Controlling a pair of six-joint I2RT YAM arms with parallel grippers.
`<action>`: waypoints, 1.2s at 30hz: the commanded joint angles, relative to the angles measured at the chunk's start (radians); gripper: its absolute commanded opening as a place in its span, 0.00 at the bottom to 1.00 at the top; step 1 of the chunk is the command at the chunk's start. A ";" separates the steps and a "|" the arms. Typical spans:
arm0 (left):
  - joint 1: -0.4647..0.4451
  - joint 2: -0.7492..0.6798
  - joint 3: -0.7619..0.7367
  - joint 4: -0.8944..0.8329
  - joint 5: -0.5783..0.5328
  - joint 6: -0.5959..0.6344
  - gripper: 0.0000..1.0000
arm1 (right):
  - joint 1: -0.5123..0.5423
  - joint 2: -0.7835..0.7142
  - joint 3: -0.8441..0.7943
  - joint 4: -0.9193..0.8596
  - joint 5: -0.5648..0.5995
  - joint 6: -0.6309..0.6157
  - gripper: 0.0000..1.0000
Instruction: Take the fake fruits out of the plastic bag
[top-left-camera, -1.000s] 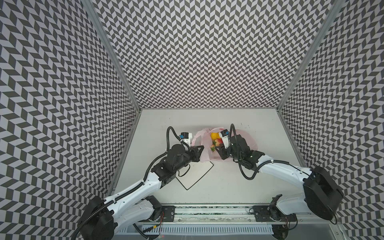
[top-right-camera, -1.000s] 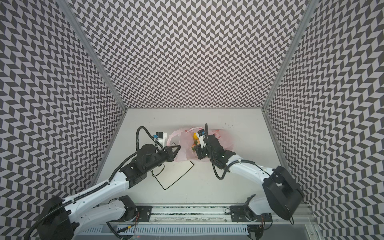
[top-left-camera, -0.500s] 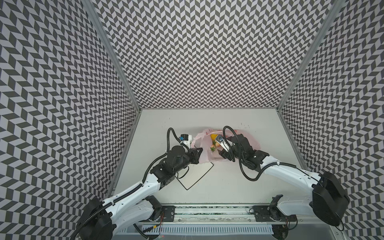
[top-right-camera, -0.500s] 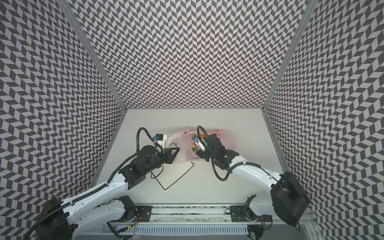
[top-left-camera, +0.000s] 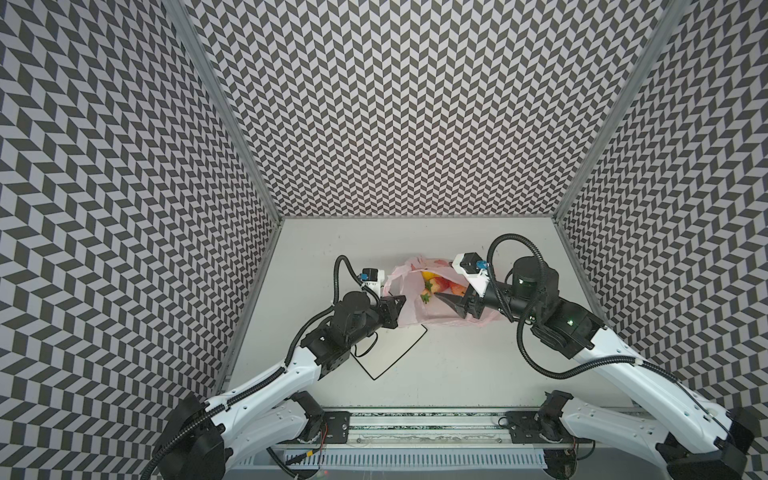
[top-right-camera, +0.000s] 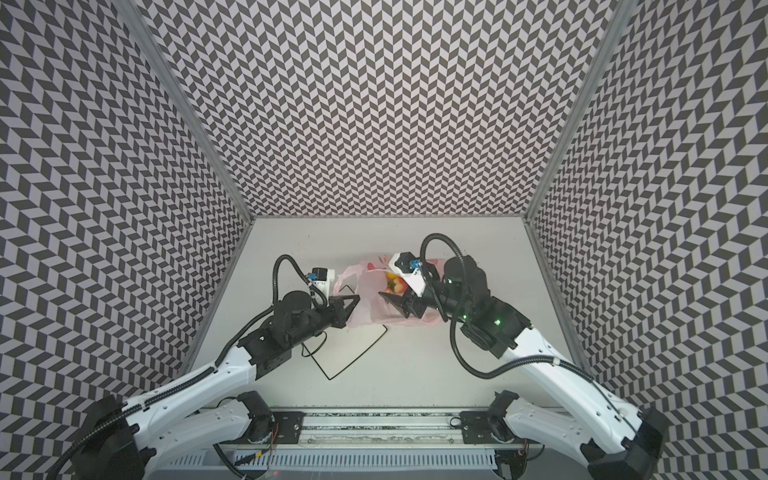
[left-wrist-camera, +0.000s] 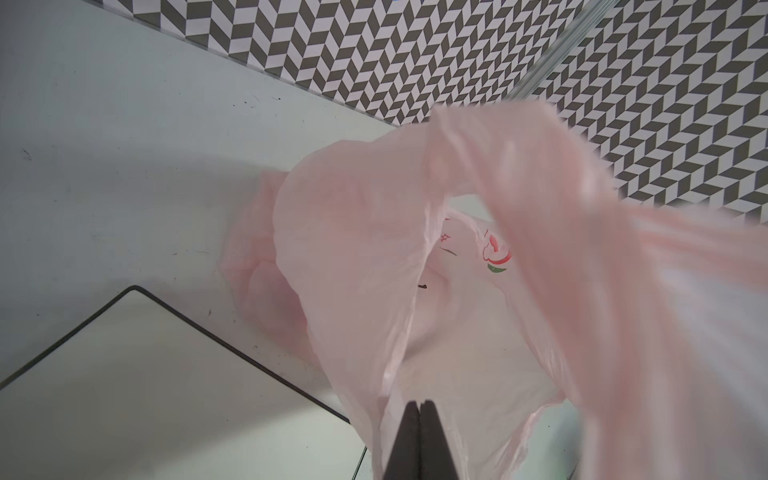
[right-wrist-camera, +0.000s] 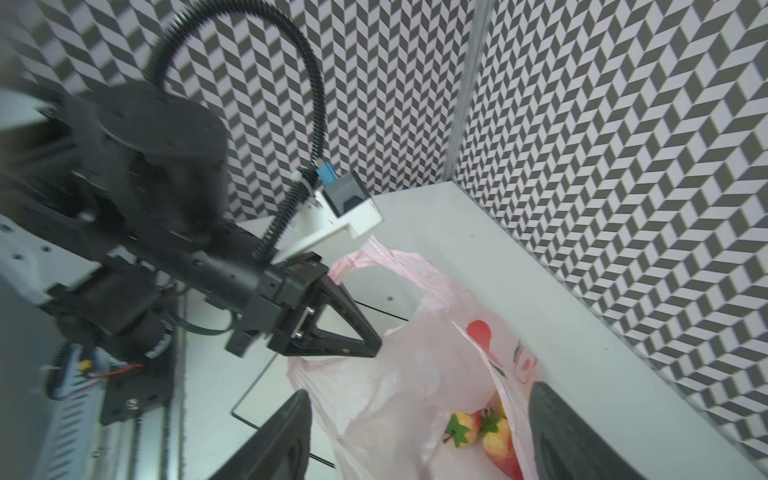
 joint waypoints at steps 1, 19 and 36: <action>-0.004 0.004 0.004 0.027 0.004 0.013 0.00 | 0.013 0.021 0.027 -0.006 -0.117 0.123 0.68; -0.005 -0.079 0.007 -0.071 -0.037 0.008 0.00 | 0.049 0.496 -0.135 0.386 0.516 -0.502 0.30; -0.097 -0.103 0.006 -0.150 -0.102 0.097 0.00 | -0.099 0.707 -0.002 0.166 0.587 0.070 0.58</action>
